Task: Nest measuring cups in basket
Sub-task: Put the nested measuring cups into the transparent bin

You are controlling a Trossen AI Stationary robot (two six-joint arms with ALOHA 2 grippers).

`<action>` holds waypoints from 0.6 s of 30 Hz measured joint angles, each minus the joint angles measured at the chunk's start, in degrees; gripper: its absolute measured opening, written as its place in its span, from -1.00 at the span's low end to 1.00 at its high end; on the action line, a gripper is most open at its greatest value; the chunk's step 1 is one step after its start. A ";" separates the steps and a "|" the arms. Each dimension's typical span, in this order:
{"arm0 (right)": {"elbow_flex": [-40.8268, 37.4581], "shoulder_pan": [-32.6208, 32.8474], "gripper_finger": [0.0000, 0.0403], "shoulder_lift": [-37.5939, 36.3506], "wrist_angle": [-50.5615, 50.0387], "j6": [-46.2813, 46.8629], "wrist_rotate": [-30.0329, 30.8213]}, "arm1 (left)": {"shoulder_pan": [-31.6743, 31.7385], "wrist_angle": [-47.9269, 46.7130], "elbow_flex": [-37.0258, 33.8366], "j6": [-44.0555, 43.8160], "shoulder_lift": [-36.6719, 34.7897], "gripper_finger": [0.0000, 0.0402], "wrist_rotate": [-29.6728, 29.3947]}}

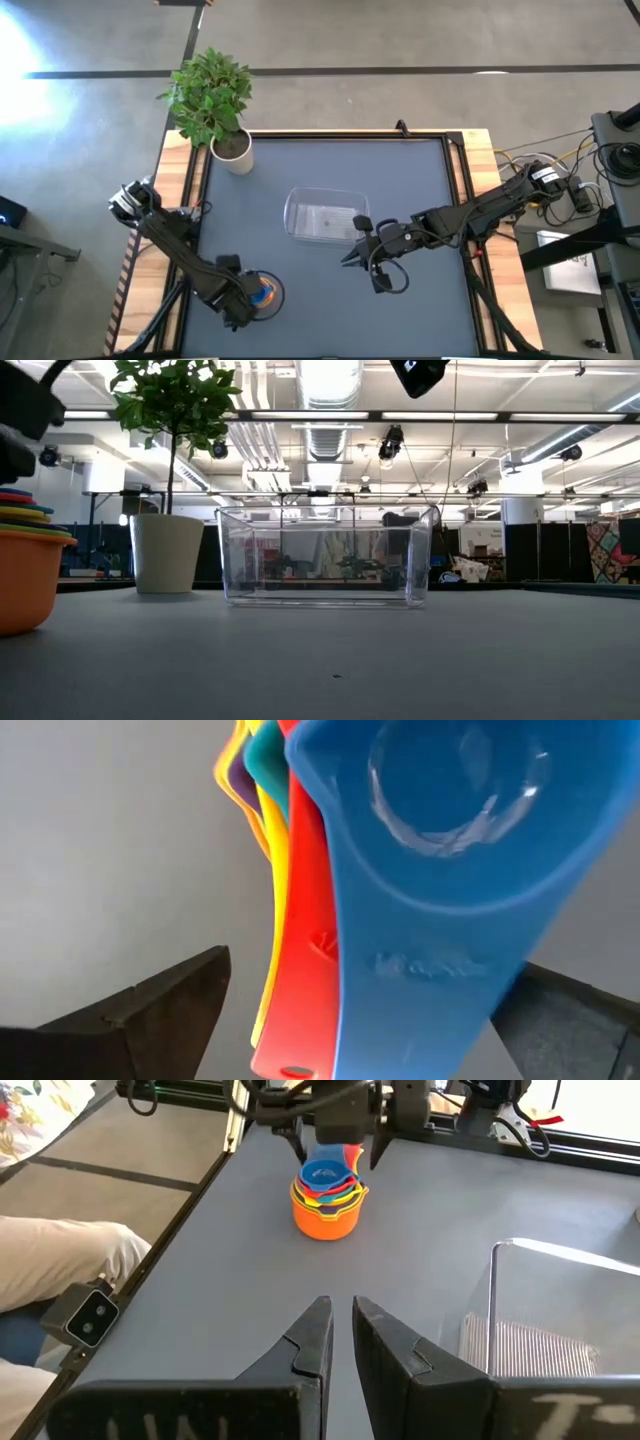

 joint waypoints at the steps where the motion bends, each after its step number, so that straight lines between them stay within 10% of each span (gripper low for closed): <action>1: 0.00 0.00 -0.83 0.00 0.00 0.00 0.00 | 0.03 0.04 0.00 0.03 0.56 0.95 0.39; 18: 0.00 0.00 -0.83 0.00 0.00 0.63 0.00 | 0.82 1.20 0.00 1.18 2.01 -0.19 3.68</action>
